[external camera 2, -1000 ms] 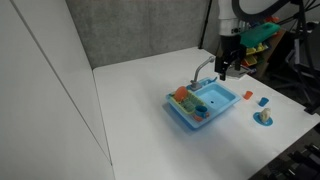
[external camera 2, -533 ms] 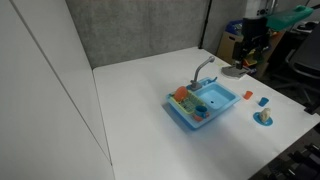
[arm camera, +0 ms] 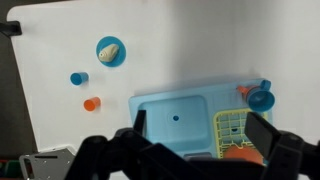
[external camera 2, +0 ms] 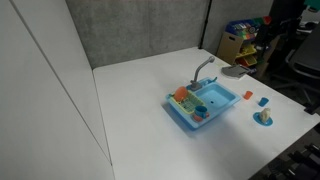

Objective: Remove blue cup from the sink and put it in the orange cup in front of the the dish drying rack

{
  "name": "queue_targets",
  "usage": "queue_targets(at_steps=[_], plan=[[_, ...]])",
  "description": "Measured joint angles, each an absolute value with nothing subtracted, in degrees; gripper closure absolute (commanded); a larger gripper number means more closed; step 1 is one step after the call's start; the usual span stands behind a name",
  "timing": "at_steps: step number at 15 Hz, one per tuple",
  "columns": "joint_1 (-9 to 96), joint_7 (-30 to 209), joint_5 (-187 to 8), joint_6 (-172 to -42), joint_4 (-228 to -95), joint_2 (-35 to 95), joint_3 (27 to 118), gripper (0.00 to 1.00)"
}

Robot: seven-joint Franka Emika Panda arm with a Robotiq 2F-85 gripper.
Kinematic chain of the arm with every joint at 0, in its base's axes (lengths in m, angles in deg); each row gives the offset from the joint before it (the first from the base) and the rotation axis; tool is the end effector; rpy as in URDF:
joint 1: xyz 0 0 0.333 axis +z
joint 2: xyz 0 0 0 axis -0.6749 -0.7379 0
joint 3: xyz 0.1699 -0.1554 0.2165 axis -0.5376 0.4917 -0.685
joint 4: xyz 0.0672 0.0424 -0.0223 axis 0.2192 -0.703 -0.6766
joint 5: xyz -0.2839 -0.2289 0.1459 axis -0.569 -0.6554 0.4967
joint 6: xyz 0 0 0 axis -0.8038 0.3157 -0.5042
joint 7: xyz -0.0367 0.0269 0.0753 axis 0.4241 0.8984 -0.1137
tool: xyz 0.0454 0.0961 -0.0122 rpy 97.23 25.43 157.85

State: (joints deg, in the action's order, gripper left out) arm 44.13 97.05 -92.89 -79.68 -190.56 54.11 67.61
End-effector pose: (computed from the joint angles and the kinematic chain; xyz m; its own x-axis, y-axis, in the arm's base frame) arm 0.5003 0.0122 0.4591 0.9859 -0.1352 -0.0982 -0.1229 -0.9849 0.1223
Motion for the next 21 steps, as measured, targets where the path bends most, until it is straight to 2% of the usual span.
queue_targets(at_steps=[11,21], plan=[[43.2,89.5,-87.4,-72.1,-189.5,61.9,69.4,0.0],[43.2,89.4,-88.5,-68.1,-187.3,62.3,68.8,0.0]])
